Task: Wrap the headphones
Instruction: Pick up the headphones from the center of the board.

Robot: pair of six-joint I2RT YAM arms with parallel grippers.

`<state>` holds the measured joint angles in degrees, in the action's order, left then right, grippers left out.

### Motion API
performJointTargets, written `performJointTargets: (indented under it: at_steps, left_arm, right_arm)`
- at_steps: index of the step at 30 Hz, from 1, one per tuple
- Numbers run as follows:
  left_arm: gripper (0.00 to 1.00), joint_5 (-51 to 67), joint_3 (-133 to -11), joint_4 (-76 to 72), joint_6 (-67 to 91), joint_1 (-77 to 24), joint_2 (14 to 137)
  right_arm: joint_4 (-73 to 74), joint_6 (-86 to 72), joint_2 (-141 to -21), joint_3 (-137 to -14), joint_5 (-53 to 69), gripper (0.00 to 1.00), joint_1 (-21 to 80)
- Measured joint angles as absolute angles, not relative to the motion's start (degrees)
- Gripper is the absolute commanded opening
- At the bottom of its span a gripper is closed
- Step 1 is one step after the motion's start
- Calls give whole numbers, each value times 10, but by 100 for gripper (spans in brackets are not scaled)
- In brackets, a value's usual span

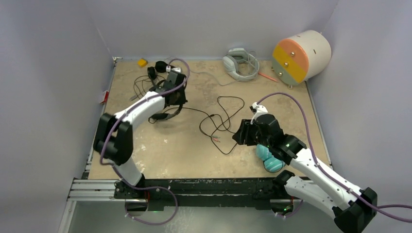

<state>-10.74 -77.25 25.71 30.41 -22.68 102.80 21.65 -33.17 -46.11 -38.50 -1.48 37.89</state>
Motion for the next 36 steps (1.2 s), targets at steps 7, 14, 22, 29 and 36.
performJointTargets:
  at_steps: [7, 14, 22, 29, 36]
  left_arm:
    - [4, 1, -610, 183, 358, -309, 803]
    - [7, 207, -480, 22, 476, -300, 679]
    - [11, 416, -296, -343, 697, -301, 666]
    - [12, 463, -233, -578, 813, -301, 717]
    - [13, 477, -225, -715, 881, -302, 730]
  right_arm:
    - [201, -335, -497, -373, 11, 51, 379]
    - [150, -310, -479, -364, 71, 52, 379]
    - [59, -293, -469, -341, 178, 65, 379]
    - [-23, -296, -473, -311, 269, 78, 379]
    - [-117, -298, -506, -311, 311, 76, 402]
